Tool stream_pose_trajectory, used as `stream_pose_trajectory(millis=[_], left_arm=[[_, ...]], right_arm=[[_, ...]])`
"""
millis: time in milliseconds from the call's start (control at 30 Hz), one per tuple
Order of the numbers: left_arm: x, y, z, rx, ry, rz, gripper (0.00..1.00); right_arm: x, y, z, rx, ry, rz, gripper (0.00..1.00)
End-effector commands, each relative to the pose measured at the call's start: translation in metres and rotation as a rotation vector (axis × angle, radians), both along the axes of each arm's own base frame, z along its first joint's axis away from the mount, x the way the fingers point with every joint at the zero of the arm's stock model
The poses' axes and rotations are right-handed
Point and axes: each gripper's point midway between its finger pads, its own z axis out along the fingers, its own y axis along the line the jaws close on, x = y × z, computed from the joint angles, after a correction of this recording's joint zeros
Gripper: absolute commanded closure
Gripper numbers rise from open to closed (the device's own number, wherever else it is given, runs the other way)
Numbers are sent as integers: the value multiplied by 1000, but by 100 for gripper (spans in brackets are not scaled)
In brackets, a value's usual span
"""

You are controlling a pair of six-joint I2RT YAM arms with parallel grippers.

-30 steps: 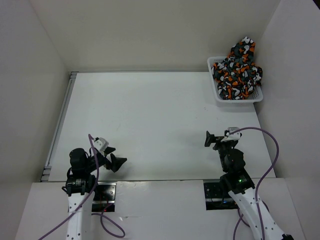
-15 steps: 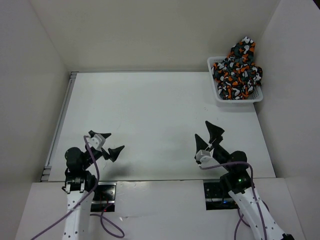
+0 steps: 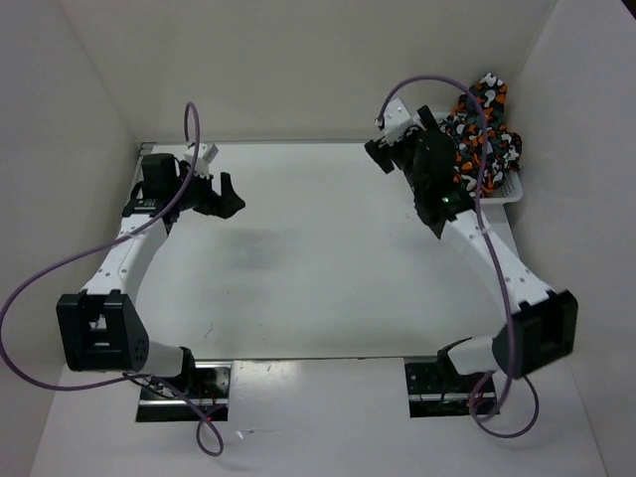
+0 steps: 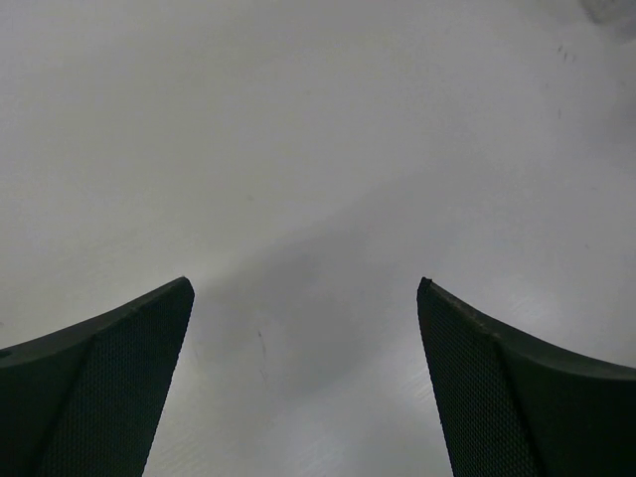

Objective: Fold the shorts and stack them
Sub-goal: Grab the shorts from the pile

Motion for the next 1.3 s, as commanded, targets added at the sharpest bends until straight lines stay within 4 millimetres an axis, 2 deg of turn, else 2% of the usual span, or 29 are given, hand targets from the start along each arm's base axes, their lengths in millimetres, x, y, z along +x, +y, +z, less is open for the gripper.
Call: stream_pose_trajectory(millis=[0,33,67,100,167,200,300,367,500,533,600,667,700,767,867,900,1033,1133,1167,1267], left_arm=[[-8,-2,-18,21,102,11,0],[-7,-6,-23,21,106,0,0],[-4,-6,-25,21,103,0,0],[-3,-4,-26,27,104,9,0],[3,-3,-33,33,105,18,0],[4,-1,-34,38,105,25,0],[3,-3,-40,33,116,18,0],[-1,-4,-48,28,133,10,0],[-9,-5,-59,23,159,2,0],[-11,-5,-57,23,160,2,0],[-15,-5,-62,22,181,1,0],[-15,-5,-62,22,182,1,0],[-17,-6,-64,22,191,1,0],[-16,-6,-70,22,209,1,0],[-16,-7,-74,17,221,-7,0],[-16,-7,-74,17,221,-7,0],[-14,-7,-77,17,231,-7,0],[-14,-8,-76,11,231,-14,0],[-14,-8,-76,11,231,-14,0],[-14,-8,-76,11,231,-14,0]], right_arm=[[34,-58,-82,244,287,-402,0],[35,-70,-112,257,397,-484,0],[51,-98,-151,385,482,-625,0],[61,-116,-145,477,473,-685,5],[67,-150,-155,651,465,-832,13],[77,-174,-148,693,429,-893,15],[81,-198,-125,756,312,-993,15],[79,-212,-129,769,291,-1042,11],[75,-254,-158,769,309,-1160,8],[73,-274,-166,752,301,-1207,8],[74,-294,-179,735,314,-1231,7],[75,-297,-194,717,343,-1229,4],[80,-299,-192,696,330,-1215,4],[85,-301,-204,670,346,-1216,1],[92,-302,-215,648,359,-1216,1],[94,-303,-210,653,348,-1211,1],[98,-303,-229,638,379,-1223,3],[97,-306,-239,630,385,-1249,11],[98,-307,-235,631,372,-1254,15],[103,-309,-239,621,370,-1249,32]])
